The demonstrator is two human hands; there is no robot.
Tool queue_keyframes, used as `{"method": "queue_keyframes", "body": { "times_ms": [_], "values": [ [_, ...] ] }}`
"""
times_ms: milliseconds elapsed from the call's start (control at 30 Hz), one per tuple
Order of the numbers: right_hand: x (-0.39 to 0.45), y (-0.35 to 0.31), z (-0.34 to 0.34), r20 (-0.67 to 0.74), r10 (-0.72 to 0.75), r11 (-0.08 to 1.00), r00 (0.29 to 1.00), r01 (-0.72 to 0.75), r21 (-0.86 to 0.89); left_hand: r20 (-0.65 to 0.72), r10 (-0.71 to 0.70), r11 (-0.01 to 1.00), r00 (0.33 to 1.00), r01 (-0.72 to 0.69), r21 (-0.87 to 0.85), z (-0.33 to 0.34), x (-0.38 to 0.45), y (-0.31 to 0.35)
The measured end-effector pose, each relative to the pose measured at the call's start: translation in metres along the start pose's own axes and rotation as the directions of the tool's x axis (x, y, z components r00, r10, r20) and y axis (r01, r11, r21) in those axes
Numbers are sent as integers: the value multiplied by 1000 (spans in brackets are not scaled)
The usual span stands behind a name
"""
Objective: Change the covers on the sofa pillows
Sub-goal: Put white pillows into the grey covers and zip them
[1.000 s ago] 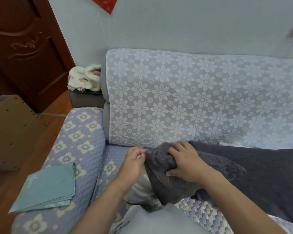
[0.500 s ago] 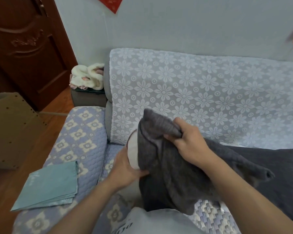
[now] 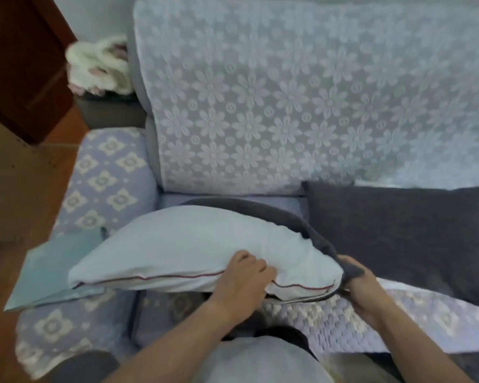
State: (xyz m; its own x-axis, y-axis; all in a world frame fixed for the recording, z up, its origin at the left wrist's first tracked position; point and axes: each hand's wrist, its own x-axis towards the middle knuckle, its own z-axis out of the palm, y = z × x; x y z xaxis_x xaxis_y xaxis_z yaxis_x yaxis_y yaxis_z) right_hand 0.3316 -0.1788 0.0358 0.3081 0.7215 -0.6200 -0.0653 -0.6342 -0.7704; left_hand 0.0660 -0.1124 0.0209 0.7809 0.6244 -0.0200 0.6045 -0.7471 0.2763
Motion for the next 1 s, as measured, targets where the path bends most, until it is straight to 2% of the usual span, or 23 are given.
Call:
{"method": "queue_keyframes", "body": {
  "times_ms": [67,167,200,233,267,333,367,467,533,600,667,767,900,967,1000],
  "values": [
    [11,35,9,-13,162,987,987,-162,-2,138,-44,999,990,45,0,52,-4,6],
    [14,74,15,63,330,925,942,-309,-219,360,-91,995,929,100,-7,107,-22,21],
    [15,83,18,83,325,889,942,-275,-365,373,-91,994,924,107,-22,116,-29,28],
    [17,90,21,85,264,819,961,-176,-546,378,-94,992,921,118,-40,121,-36,35],
    [20,98,24,79,160,705,984,-58,-707,351,-107,989,930,134,-54,125,-42,39],
    [32,114,35,119,-43,463,992,126,-877,328,-139,985,934,164,-47,131,-50,41],
    [39,118,42,149,-74,389,986,166,-906,347,-154,983,925,178,-39,130,-52,40],
    [62,116,67,149,-87,214,985,165,-963,372,-148,984,916,174,-36,131,-58,34],
    [78,108,82,148,-117,128,982,162,-978,321,-163,982,933,185,-40,130,-58,31],
    [95,98,92,141,-111,40,984,146,-989,256,-242,962,936,266,-62,127,-57,28],
    [111,89,99,117,-75,-101,990,109,-989,194,-406,908,893,419,-31,129,-62,23],
    [131,79,107,2,33,-270,999,11,-963,199,-642,766,741,635,105,134,-92,-2],
    [133,84,106,41,55,-527,998,64,-847,132,-775,631,618,747,208,136,-150,-51],
    [131,87,107,82,37,-584,996,88,-807,145,-773,634,618,745,208,135,-167,-68],
    [130,88,107,97,20,-599,995,90,-795,165,-736,677,657,709,195,135,-169,-72]
  ]
}}
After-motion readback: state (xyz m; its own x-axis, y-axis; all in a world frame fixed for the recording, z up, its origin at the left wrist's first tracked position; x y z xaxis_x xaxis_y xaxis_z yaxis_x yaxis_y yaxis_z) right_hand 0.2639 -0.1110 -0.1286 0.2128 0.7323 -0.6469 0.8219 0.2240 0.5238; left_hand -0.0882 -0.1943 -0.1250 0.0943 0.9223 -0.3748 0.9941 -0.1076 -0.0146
